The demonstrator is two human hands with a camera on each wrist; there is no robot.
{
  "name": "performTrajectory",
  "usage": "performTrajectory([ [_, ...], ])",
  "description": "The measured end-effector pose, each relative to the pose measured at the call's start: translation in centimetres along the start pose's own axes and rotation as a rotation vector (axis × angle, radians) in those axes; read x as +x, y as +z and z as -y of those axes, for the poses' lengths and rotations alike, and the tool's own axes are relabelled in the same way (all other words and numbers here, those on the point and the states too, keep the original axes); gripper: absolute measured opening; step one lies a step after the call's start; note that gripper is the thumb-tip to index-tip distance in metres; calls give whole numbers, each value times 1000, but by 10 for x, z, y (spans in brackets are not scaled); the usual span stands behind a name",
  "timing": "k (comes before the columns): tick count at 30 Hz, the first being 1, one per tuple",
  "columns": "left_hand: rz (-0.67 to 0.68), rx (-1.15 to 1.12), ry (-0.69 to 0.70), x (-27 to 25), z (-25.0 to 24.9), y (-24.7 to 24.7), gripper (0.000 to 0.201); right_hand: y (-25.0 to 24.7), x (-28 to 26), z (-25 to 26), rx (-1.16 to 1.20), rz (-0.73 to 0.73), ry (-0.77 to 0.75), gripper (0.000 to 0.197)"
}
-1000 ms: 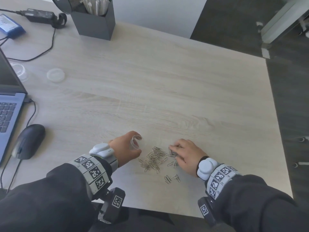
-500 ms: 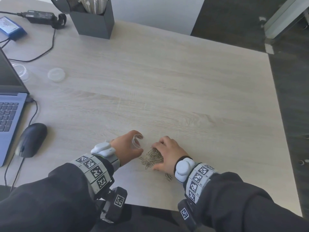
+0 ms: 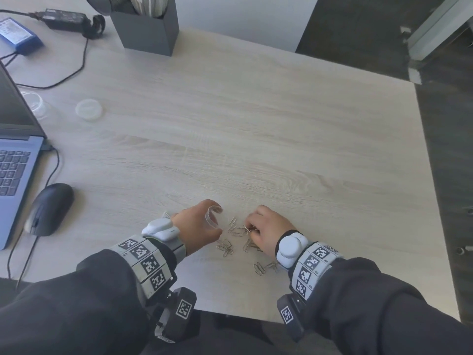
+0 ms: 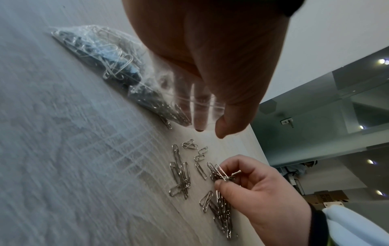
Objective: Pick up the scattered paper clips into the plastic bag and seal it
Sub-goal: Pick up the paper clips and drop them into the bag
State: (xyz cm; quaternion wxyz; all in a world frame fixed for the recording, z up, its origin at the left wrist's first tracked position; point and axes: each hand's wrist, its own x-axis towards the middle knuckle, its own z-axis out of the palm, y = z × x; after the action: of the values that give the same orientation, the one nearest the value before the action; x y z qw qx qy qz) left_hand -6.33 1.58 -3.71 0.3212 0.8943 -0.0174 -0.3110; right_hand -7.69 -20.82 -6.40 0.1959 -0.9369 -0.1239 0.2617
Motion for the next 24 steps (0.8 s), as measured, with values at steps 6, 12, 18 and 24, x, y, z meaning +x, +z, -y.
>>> performTrajectory([
  [6, 32, 28, 10, 2, -5, 2, 39, -10, -4, -12, 71, 12, 142, 18],
  [12, 62, 31, 19, 3, -7, 1, 44, -17, -10, -9, 273, -83, 235, 12],
  [18, 65, 54, 13, 0, -12, 1, 50, -25, -9, 20, 426, -157, 150, 13],
  [24, 82, 75, 17, -4, -11, -2, 53, -34, 2, 55, 442, -117, 13, 12],
])
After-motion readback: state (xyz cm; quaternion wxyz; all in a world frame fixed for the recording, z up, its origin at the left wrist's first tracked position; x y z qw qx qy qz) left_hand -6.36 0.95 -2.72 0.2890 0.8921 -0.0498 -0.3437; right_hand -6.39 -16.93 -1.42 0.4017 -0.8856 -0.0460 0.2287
